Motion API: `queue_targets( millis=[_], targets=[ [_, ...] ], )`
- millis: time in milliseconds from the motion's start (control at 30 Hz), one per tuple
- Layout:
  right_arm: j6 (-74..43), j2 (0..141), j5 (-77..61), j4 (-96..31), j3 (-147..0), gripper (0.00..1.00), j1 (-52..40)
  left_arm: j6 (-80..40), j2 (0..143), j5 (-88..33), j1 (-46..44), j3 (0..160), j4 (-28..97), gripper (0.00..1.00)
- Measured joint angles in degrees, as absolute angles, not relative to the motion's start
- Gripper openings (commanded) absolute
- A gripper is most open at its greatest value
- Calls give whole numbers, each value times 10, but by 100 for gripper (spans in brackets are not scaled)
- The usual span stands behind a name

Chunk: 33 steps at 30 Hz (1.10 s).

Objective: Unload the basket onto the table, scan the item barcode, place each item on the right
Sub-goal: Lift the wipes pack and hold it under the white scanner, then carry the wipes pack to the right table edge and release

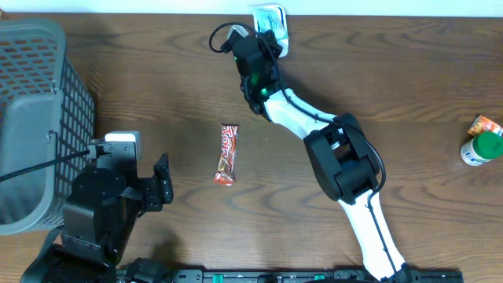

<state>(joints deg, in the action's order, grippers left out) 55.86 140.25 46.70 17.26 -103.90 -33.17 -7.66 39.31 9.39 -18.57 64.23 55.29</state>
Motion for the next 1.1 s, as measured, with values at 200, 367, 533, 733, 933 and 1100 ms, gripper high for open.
queue_targets(
  millis=[200,367,533,733,933,1100],
  targets=[
    [627,1402,514,149,-1039,1,-332,-77,393,94,-186,642,553,83],
    [651,1385,542,116,-1039,1,-336,-77,393,94,-186,642,553,83],
    [639,1287,561,22,-1038,1,-343,-76,393,94,-186,642,553,83],
    [441,1081,573,-321,-1054,1,-314,-77,393,94,-186,642,553,83],
    [125,993,487,-608,-1060,1,-133,-77,393,94,-185,642,553,83],
    [-28,1027,347,-605,-1017,1,30,-77,393,94,-185,642,553,83]
  ],
)
